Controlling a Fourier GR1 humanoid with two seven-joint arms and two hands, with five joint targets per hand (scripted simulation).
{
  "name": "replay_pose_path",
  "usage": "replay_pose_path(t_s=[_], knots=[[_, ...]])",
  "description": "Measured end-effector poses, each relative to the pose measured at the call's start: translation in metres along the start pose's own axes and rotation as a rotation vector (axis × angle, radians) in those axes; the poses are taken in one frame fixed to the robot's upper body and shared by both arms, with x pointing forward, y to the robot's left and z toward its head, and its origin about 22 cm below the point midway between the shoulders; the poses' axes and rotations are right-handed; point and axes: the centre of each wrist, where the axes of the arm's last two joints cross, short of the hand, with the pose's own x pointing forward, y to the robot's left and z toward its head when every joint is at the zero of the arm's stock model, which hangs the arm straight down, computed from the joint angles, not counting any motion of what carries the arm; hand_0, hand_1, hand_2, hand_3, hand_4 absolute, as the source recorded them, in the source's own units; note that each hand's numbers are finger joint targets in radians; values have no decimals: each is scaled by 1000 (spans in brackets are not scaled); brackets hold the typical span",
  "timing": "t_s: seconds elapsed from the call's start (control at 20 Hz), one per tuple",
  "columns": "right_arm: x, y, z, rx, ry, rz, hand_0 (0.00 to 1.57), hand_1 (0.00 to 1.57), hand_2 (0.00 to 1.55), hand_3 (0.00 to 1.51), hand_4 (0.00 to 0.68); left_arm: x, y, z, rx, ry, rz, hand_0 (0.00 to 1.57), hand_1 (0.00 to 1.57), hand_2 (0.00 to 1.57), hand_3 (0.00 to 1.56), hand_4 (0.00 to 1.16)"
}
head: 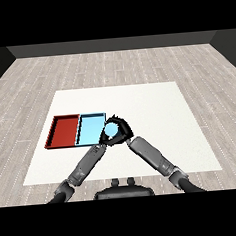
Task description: Pick the blue can and put it in the blue box
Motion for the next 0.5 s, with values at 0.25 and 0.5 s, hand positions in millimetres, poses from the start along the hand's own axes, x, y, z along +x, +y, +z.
replay_pose_path(t_s=[0.25,0.5], knots=[[1,6,3,19,-21,-1,1442,1442,1451,1396,611,-1,0,7,55,-3,52,1014,1014,1040,899,696],[2,5,-3,27,-17,-26,1435,1435,1454,1393,591,0,-2,8,103,4,78,645,645,753,521,668]])
